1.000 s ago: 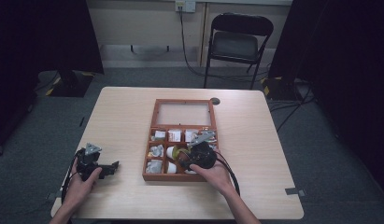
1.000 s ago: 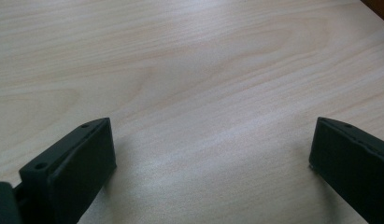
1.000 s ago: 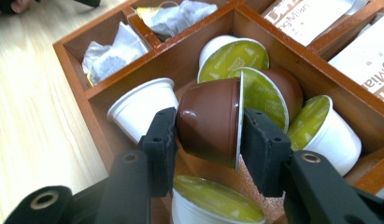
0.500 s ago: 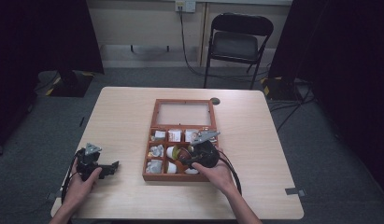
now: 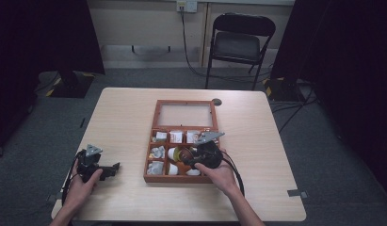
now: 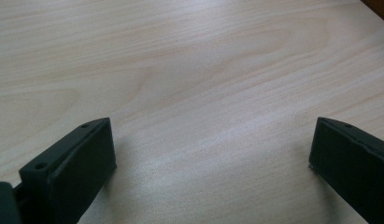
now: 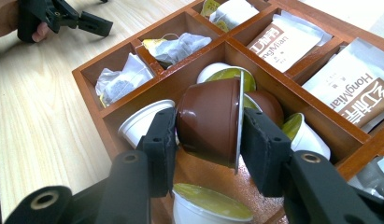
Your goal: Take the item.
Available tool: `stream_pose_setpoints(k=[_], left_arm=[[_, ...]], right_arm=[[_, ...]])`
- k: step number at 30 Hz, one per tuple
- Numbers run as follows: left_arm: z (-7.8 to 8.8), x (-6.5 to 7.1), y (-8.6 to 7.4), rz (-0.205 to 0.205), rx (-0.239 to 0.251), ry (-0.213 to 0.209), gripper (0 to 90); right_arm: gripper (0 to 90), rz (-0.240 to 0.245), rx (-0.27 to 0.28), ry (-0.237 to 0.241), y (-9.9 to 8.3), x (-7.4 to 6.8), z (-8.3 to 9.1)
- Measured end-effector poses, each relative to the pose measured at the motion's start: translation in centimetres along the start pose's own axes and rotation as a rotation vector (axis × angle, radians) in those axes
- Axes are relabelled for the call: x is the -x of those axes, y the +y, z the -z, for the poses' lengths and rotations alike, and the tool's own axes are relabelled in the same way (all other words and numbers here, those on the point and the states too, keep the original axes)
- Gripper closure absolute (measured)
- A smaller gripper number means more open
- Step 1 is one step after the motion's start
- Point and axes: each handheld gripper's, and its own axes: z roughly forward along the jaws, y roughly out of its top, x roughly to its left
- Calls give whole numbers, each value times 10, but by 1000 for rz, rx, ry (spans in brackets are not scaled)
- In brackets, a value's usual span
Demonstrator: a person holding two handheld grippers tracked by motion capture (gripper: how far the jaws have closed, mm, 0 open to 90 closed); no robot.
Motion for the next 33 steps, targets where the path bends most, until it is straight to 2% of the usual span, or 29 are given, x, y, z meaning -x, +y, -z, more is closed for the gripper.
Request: stream_pose_setpoints(k=[33], left_arm=[[0, 0, 0, 0, 0, 1, 0]], right_arm=[[569, -15, 76, -17, 6, 4, 26]])
